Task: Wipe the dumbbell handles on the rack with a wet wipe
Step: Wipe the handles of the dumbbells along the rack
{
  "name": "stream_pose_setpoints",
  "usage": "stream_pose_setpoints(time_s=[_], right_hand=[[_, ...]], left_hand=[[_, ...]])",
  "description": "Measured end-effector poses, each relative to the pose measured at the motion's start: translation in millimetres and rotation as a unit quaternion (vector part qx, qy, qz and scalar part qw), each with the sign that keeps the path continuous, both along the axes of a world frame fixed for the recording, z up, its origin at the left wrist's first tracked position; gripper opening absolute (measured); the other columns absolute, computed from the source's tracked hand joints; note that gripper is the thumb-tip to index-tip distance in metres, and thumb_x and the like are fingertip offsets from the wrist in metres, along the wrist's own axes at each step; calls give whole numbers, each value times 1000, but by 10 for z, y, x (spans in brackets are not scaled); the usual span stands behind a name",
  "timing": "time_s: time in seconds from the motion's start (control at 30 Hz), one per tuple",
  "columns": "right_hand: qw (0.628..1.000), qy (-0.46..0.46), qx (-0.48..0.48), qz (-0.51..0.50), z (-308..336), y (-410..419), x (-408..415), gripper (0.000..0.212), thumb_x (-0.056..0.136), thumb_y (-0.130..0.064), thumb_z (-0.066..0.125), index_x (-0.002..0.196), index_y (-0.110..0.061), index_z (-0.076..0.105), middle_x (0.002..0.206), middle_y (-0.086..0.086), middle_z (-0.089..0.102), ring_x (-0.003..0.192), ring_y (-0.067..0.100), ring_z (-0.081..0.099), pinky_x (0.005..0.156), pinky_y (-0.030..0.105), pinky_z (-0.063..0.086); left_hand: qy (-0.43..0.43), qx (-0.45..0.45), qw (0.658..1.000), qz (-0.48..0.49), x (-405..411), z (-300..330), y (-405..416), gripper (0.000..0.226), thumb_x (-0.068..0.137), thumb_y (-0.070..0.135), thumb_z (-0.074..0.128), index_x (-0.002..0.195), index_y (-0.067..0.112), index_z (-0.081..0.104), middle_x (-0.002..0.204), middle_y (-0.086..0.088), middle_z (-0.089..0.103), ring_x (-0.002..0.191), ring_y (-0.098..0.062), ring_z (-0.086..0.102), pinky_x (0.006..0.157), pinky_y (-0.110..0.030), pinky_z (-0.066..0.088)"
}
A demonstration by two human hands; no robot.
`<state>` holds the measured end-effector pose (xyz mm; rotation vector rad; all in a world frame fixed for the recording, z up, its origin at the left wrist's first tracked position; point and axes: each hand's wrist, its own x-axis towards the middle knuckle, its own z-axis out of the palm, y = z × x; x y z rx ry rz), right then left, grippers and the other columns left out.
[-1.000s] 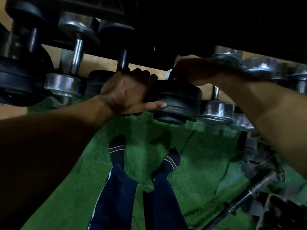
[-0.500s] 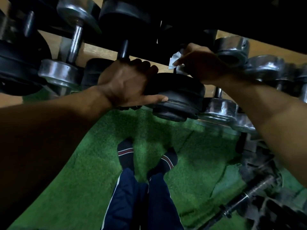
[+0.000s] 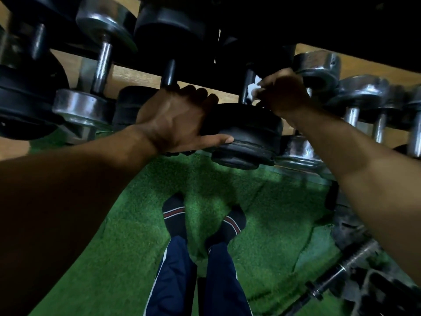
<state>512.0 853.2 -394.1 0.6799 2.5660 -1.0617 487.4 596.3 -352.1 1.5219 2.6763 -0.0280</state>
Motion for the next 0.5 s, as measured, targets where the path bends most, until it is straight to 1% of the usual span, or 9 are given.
stream_pose_setpoints(time_s=[0.07, 0.13, 0.23, 0.27, 0.33, 0.37, 0.43, 0.47, 0.5], right_hand=[[999, -11, -27, -25, -9, 23, -27, 28, 76, -18, 79, 82, 8, 71, 73, 17, 69, 63, 23, 69, 68, 43, 62], [997, -22, -57, -52, 59, 18, -68, 30, 73, -19, 79, 83, 7, 71, 78, 22, 70, 65, 28, 68, 70, 50, 61], [992, 11, -72, -104, 155, -46, -129, 21, 64, -29, 80, 73, -16, 66, 84, 11, 68, 84, 29, 68, 74, 42, 59], [990, 28, -78, -116, 139, -58, -140, 20, 66, -26, 80, 69, -22, 61, 85, 7, 67, 88, 29, 67, 75, 41, 59], [991, 29, -60, -114, 102, -75, -155, 28, 72, -18, 81, 64, -24, 56, 85, 8, 66, 86, 27, 67, 74, 38, 57], [993, 16, -55, -107, 93, -72, -150, 27, 75, -16, 81, 63, -19, 56, 80, 10, 66, 79, 25, 66, 69, 35, 56], [989, -18, -112, -99, 72, -44, -116, 26, 82, -9, 74, 65, 2, 57, 60, 7, 63, 53, 16, 61, 53, 25, 49], [985, -46, -141, -92, 78, -26, -75, 25, 84, -3, 70, 72, 14, 57, 55, 7, 59, 41, 11, 53, 45, 19, 43], [982, -82, -148, -83, 107, -11, -23, 24, 84, -1, 70, 84, 20, 59, 57, 10, 57, 37, 8, 47, 39, 16, 37]], left_hand=[[4, 2, 1000, -2, -3, -13, -5, 84, 90, 88, 19, 114, 16, 55, 101, -9, 64, 88, -30, 63, 73, -39, 42], [-2, 4, 1000, 1, -4, -32, 0, 84, 90, 89, 19, 115, 16, 54, 100, -9, 64, 87, -29, 62, 73, -39, 42], [-9, 6, 1000, 2, -7, -54, 5, 85, 90, 88, 22, 115, 15, 55, 100, -10, 64, 86, -30, 63, 74, -39, 45], [-12, 10, 1000, 2, -2, -57, 3, 83, 90, 87, 25, 115, 14, 56, 99, -10, 64, 86, -30, 63, 72, -38, 42], [-20, 18, 1000, 0, 9, -48, 5, 80, 92, 84, 33, 113, 12, 57, 97, -11, 64, 85, -30, 62, 70, -36, 37], [-24, 22, 999, -2, 15, -44, 9, 79, 92, 83, 35, 112, 11, 58, 97, -12, 64, 84, -30, 61, 70, -36, 37], [-30, 22, 999, 0, 21, -27, 16, 79, 91, 83, 35, 111, 10, 58, 96, -12, 63, 84, -30, 60, 72, -37, 37], [-28, 18, 999, 2, 17, -34, 16, 80, 91, 84, 32, 111, 10, 57, 96, -11, 63, 84, -30, 60, 74, -38, 40], [-24, 11, 1000, 4, 11, -39, 15, 81, 91, 85, 28, 111, 12, 56, 96, -11, 63, 84, -30, 60, 76, -40, 42]])
